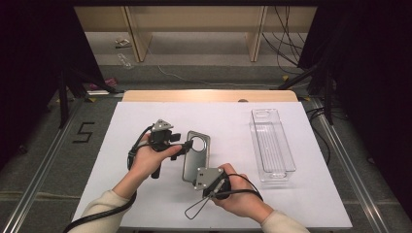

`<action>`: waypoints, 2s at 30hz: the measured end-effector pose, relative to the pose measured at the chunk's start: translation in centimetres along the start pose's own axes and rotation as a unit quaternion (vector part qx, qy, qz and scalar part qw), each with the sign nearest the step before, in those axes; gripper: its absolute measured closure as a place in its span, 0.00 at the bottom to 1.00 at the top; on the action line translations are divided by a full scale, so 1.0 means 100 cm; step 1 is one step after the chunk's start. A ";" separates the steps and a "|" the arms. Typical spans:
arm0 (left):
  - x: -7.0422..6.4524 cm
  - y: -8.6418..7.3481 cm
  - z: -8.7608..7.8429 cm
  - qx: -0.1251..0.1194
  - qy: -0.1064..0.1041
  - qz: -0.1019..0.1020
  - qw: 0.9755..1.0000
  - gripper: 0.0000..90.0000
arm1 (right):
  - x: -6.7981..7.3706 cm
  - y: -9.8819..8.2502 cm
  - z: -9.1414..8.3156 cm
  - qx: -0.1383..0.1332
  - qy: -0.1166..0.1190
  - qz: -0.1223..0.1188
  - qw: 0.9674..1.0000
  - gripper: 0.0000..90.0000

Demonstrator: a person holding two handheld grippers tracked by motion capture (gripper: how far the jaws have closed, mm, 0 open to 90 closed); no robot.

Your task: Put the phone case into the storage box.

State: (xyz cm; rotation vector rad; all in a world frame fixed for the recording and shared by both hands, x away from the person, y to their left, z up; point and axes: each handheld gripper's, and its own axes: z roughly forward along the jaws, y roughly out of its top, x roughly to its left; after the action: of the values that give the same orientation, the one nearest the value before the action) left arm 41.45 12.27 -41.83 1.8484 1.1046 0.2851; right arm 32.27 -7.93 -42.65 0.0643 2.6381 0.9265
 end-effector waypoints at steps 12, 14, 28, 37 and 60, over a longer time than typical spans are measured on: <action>0.001 0.002 0.004 0.007 -0.018 -0.034 0.999 0.60 | 0.003 0.003 0.001 -0.002 0.001 -0.010 1.000 0.99; 0.001 0.002 0.005 0.009 -0.018 -0.038 0.999 0.62 | 0.004 0.003 0.001 -0.003 -0.003 -0.016 1.000 0.99; 0.003 0.004 0.003 0.007 -0.039 -0.077 0.996 0.77 | 0.006 0.004 0.002 -0.008 0.003 -0.021 1.000 0.99; 0.001 0.007 -0.002 0.002 -0.053 -0.098 0.994 0.82 | 0.006 0.002 0.005 -0.001 0.009 -0.025 1.000 0.99; -0.003 0.008 -0.009 -0.033 -0.069 -0.055 0.996 0.91 | 0.001 -0.005 0.008 -0.019 -0.035 0.002 0.999 0.69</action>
State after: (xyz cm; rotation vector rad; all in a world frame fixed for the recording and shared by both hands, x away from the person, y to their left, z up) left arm 41.22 12.42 -40.59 1.7165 1.0837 0.1265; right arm 32.47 -7.77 -43.57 0.0915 2.5558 0.9585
